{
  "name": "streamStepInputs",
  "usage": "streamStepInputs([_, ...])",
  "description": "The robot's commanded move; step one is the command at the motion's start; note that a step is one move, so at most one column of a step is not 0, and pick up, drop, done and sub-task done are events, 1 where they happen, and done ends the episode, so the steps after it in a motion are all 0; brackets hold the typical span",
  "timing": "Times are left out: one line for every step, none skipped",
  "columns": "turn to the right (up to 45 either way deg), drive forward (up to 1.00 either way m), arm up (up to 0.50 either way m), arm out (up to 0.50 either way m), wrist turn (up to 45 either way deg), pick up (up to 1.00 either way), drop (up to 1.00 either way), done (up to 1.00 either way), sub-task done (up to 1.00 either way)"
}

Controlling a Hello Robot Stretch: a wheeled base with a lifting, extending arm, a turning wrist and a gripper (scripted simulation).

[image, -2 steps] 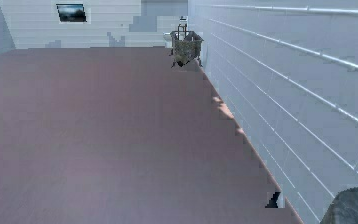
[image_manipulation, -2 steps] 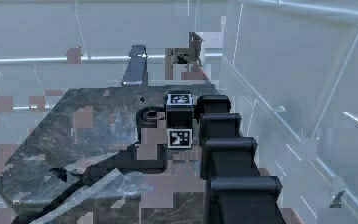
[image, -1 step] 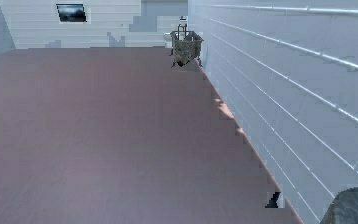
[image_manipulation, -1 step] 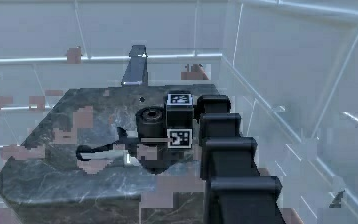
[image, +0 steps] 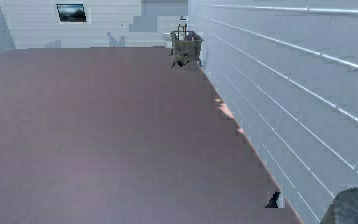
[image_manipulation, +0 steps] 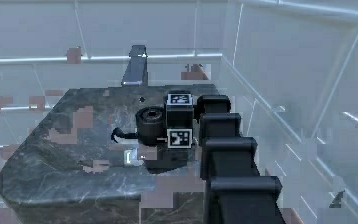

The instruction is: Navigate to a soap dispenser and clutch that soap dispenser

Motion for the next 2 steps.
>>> streamStepInputs([0.0, 0.00, -0.08, 0.00, 0.0, 0.00, 0.00, 0.00, 0.00])
streamStepInputs([0.0, 0.00, 0.00, 0.00, 0.0, 1.00, 0.00, 0.00, 0.00])
